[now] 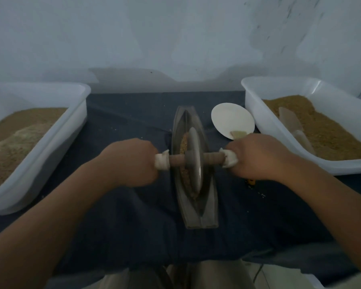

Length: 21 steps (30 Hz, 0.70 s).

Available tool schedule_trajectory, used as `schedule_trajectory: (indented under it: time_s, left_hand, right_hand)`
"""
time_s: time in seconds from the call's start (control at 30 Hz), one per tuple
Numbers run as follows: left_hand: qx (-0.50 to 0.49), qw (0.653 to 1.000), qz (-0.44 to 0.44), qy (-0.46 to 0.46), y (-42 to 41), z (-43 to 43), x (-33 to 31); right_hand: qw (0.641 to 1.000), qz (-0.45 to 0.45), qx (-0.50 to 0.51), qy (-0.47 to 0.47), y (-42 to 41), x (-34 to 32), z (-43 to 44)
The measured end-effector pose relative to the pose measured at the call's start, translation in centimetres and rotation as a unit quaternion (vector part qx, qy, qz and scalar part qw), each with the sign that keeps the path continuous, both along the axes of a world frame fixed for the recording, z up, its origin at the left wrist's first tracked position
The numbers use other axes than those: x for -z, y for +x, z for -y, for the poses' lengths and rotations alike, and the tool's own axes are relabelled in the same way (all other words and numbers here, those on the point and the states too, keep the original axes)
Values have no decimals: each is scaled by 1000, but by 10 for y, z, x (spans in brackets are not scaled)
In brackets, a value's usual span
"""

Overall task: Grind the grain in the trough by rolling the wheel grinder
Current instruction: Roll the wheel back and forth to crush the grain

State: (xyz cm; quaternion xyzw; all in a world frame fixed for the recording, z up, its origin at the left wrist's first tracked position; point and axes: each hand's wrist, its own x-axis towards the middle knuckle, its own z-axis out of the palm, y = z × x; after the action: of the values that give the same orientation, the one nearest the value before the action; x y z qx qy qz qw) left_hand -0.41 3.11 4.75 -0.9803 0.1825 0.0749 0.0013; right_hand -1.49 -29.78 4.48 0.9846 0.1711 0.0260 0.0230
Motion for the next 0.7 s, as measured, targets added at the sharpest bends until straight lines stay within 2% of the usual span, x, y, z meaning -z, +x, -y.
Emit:
schedule_trajectory:
  time_s: [0.07,0.17,0.27,0.43,0.5,0.6,0.7]
  left_hand:
    - [-22,999,28,2,13,6,-2]
    - [-63,991,119,12,46,21,-6]
    - [-68,982,174,11,59,32,-5]
    - [-5,994,105,-5,23,2,10]
    - [14,993,114,-5,8,-3,19]
    - [-20,993,115,3,24,11,12]
    - [-53,991,123,5,59,24,-7]
  right_hand:
    - [999,3,40,-20,18,1,-5]
    - [994,39,104,-21,59,-1,-21]
    - [990,73,117,-10,75,-1,-27]
    - [999,-6,40,-1,32,3,-8]
    - [999,-32,32,-11,20,6,-2]
    - [995,42,80,-40,33,7,-9]
    - [990,108,90,-2,69,8,-27]
